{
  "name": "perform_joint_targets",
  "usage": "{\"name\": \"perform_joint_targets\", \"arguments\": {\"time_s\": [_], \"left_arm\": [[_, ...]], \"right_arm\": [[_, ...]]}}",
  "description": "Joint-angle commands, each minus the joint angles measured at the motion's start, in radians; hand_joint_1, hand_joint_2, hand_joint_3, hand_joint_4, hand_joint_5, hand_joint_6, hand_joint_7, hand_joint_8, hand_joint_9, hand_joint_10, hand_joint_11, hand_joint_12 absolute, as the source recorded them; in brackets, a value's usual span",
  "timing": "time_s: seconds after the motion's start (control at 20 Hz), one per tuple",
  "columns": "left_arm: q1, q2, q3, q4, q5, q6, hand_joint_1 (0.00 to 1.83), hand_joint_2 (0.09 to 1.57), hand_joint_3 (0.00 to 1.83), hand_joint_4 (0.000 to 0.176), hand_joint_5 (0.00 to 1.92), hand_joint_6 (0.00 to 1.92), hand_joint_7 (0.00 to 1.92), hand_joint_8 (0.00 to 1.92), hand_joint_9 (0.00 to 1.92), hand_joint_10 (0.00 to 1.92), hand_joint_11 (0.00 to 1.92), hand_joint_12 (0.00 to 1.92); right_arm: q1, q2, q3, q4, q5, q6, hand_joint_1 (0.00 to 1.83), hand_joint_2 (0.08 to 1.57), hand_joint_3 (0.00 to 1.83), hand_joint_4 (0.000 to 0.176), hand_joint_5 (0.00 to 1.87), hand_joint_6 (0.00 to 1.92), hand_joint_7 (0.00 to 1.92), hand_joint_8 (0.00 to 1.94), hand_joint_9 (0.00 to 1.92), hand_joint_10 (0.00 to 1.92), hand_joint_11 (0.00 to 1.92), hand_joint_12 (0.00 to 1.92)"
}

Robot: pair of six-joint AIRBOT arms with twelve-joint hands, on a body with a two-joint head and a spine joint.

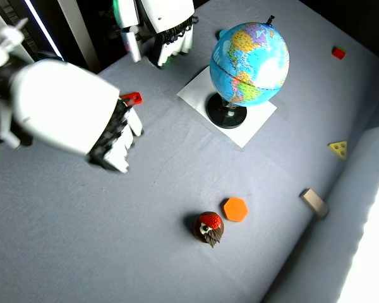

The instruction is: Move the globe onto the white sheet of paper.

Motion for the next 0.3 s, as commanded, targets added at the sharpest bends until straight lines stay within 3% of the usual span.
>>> {"name": "perform_joint_targets", "arguments": {"time_s": [0.0,0.25], "left_arm": [[-0.008,0.001,0.002,0.066,0.01,-0.004,0.8,1.45,0.01,0.0,1.06,1.92,1.23,1.92,1.28,1.92,1.22,1.92],[-0.012,0.006,-0.005,0.081,0.013,-0.004,0.77,1.47,0.01,0.0,1.04,1.92,1.2,1.92,1.25,1.92,1.18,1.92]], "right_arm": [[0.019,0.003,-0.003,-0.048,0.052,0.005,0.81,1.44,0.03,0.0,1.06,1.92,1.26,1.94,1.33,1.92,1.43,1.92],[0.027,-0.013,-0.019,-0.064,0.102,-0.005,0.81,1.46,0.03,0.0,1.08,1.92,1.29,1.94,1.38,1.92,1.48,1.92]]}}
